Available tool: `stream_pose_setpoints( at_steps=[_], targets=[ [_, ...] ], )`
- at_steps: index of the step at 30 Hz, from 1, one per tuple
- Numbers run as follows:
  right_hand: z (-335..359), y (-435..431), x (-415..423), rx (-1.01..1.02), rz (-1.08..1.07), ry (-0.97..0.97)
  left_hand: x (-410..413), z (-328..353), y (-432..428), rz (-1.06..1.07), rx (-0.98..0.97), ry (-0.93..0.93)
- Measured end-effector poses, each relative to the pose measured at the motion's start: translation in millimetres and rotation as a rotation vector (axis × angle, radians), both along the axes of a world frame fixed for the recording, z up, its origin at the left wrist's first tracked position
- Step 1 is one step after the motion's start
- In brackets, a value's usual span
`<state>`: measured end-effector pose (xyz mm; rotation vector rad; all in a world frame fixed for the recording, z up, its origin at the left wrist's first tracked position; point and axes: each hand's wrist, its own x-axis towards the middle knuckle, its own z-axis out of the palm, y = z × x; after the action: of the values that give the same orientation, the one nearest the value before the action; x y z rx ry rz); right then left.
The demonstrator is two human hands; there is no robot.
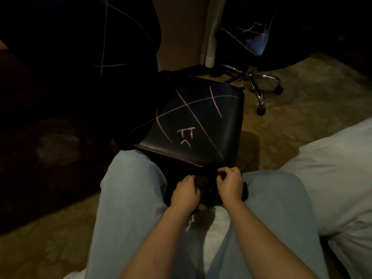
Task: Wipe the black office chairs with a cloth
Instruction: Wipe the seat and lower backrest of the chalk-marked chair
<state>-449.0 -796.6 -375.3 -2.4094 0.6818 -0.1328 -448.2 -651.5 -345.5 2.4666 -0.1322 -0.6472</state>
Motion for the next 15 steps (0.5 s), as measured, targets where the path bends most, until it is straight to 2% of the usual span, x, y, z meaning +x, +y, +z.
stream_pose_setpoints(
  at_steps=[10,15],
  targets=[
    [0,31,16,0.040,0.133,-0.071,0,-3,8,0.018,0.012,-0.015],
    [-2,19,6,-0.025,0.135,-0.055,-1,-2,-1,-0.002,0.008,-0.018]
  ],
)
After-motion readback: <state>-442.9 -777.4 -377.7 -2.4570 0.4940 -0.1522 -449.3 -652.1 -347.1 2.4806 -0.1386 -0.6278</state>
